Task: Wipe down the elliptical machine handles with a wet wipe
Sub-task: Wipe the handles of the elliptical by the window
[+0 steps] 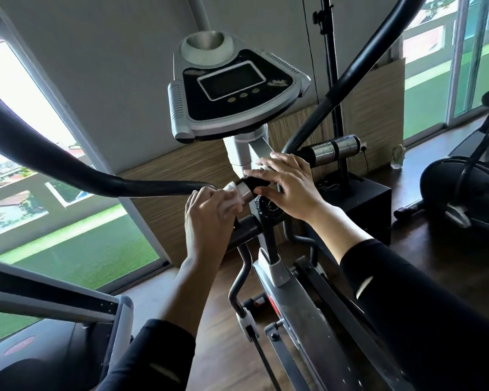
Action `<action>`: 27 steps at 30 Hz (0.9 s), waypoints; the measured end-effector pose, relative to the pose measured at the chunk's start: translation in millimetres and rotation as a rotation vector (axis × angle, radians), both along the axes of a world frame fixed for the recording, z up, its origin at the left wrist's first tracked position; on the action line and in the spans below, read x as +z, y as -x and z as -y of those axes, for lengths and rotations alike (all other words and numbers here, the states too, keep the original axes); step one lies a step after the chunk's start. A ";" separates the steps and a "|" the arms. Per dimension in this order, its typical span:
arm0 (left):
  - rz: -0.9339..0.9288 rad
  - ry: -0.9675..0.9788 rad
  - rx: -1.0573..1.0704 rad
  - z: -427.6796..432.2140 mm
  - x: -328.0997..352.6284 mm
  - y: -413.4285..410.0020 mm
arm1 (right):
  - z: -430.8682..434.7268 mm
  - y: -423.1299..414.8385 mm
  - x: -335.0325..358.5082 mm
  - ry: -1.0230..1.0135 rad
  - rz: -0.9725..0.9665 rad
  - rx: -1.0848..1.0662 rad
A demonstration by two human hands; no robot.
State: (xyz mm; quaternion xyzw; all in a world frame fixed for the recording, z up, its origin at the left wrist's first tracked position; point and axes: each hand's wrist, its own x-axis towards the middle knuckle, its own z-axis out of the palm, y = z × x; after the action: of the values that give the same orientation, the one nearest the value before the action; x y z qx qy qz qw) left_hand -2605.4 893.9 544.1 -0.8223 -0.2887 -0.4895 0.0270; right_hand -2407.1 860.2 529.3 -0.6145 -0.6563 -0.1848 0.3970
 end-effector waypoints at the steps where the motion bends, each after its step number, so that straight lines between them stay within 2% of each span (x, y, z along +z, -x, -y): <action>1: 0.005 0.008 0.005 2.2 2.9 -5.5 | -0.6 0.2 -0.3 0.000 0.002 -0.005; 5: -0.029 0.035 0.029 7.5 5.8 -18.6 | 0.6 -0.4 0.5 0.011 -0.009 -0.001; 11: -0.070 -0.159 0.102 3.8 -14.4 9.5 | 2.9 0.7 0.2 -0.013 -0.042 0.040; 16: -0.017 -0.153 0.192 10.0 -16.3 -7.0 | 1.2 -0.7 -1.7 -0.039 -0.060 0.065; 21: -0.016 -0.178 0.183 8.6 -18.1 -11.8 | -2.3 -0.8 -4.3 -0.076 -0.068 0.067; 27: -0.043 -0.303 0.112 -2.9 -26.1 5.1 | -1.9 -4.3 -5.5 -0.068 -0.041 0.080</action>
State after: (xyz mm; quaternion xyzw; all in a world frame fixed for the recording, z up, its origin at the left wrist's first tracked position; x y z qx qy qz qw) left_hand -2610.5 896.9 517.9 -0.8019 -0.2561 -0.5075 0.1842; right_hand -2402.8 862.1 523.8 -0.5775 -0.6654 -0.1784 0.4381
